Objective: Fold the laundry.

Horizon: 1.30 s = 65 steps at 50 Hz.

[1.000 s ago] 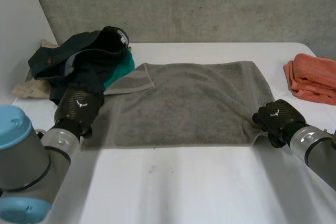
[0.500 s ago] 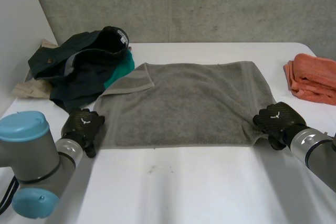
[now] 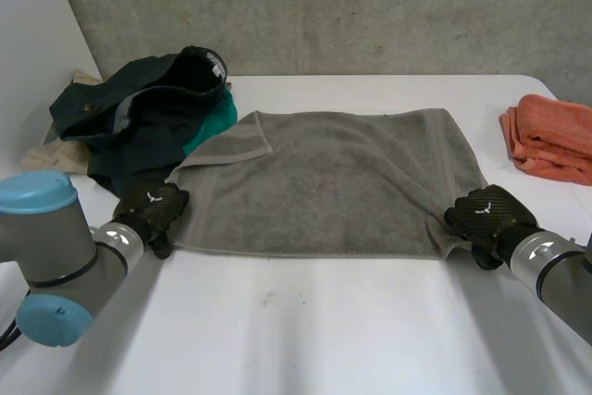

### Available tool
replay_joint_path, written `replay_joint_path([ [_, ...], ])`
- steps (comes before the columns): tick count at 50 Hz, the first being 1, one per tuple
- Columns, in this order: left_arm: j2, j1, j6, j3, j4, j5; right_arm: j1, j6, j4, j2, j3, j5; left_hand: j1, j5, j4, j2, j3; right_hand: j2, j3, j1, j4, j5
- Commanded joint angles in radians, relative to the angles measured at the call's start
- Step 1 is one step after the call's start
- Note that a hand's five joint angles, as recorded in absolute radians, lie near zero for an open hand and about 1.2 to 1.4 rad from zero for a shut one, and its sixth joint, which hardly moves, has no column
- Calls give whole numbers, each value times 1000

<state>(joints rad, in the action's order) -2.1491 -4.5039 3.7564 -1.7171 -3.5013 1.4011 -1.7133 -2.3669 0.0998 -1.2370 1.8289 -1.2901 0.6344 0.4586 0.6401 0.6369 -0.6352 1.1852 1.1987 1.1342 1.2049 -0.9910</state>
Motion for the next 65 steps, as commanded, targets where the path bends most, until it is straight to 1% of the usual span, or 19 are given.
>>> replay_joint_path([
  [1, -34, 3, 2, 60, 2, 3, 0, 0, 0, 1, 6, 0, 312, 313, 306, 310, -311, 211, 198, 262, 191, -231],
  [3, -38, 5, 2, 70, 4, 3, 0, 0, 0, 1, 7, 0, 517, 519, 512, 515, -517, 211, 198, 262, 191, -231],
  [4, -40, 8, 3, 76, 8, 3, 0, 0, 0, 1, 7, 0, 759, 761, 754, 757, -759, 211, 198, 262, 191, -231],
  [9, -6, 17, -6, 70, 25, 9, 3, -2, 0, -2, 7, -3, 762, 763, 756, 759, -761, 211, 198, 262, 191, -231],
  [11, 59, 19, -24, 54, 25, 7, 4, -2, 0, -4, 6, -3, 762, 763, 756, 759, -761, 211, 198, 262, 191, -231],
  [16, 144, 20, -75, 10, 16, -2, 9, -2, -2, -19, 4, -3, 762, 763, 756, 759, -761, 211, 198, 262, 191, -231],
  [17, 147, 20, -78, 5, 15, -2, 9, -2, -2, -21, 4, -3, 620, 621, 614, 617, -619, 211, 198, 262, 191, -231],
  [18, 149, 22, -78, 4, 15, -2, 9, -2, -2, -21, 6, -3, 432, 434, 427, 430, -432, 211, 198, 262, 191, -231],
  [19, 146, 22, -76, 2, 15, -1, 9, -2, -2, -21, 6, -3, 175, 176, 169, 172, -174, 211, 198, 262, 191, -231],
  [22, 135, 25, -72, 4, 15, 10, 9, -2, -2, -18, 7, -3, 87, 89, 82, 85, -86, 211, 198, 262, 191, -231],
  [24, 104, 25, -70, 11, 18, 12, 8, -2, -2, -18, 9, -3, -21, -20, -27, -24, 22, 211, 198, 262, 191, -231],
  [27, 54, 12, -70, 20, 28, 9, 6, -2, -2, -16, 10, -3, -60, -58, -65, -62, 60, 211, 198, 262, 191, -231],
  [30, 40, 14, -70, 17, 31, 7, 6, -2, -2, -16, 12, -1, -139, -138, -145, -141, 140, 211, 198, 262, 191, -231],
  [34, 41, 14, -70, 8, 41, 4, 6, -2, -2, -16, 12, -1, -133, -132, -139, -136, 134, 211, 198, 262, 191, -231],
  [43, 83, 11, -79, -22, 152, 1, 6, -2, -2, -16, 13, -1, -127, -126, -133, -130, 128, 211, 198, 262, 191, -231],
  [47, 89, 14, -79, -36, 179, -1, 6, -2, -2, -16, 13, 0, -133, -132, -139, -136, 134, 211, 198, 262, 191, -231],
  [57, 75, 8, -79, -26, 173, -4, 6, -2, -2, -13, 15, 0, -127, -126, -133, -130, 128, 211, 198, 262, 191, -231],
  [65, 46, -6, -78, 24, 140, -2, 6, -2, 0, -12, 21, 0, -101, -100, -107, -103, 102, 211, 198, 262, 191, -231],
])
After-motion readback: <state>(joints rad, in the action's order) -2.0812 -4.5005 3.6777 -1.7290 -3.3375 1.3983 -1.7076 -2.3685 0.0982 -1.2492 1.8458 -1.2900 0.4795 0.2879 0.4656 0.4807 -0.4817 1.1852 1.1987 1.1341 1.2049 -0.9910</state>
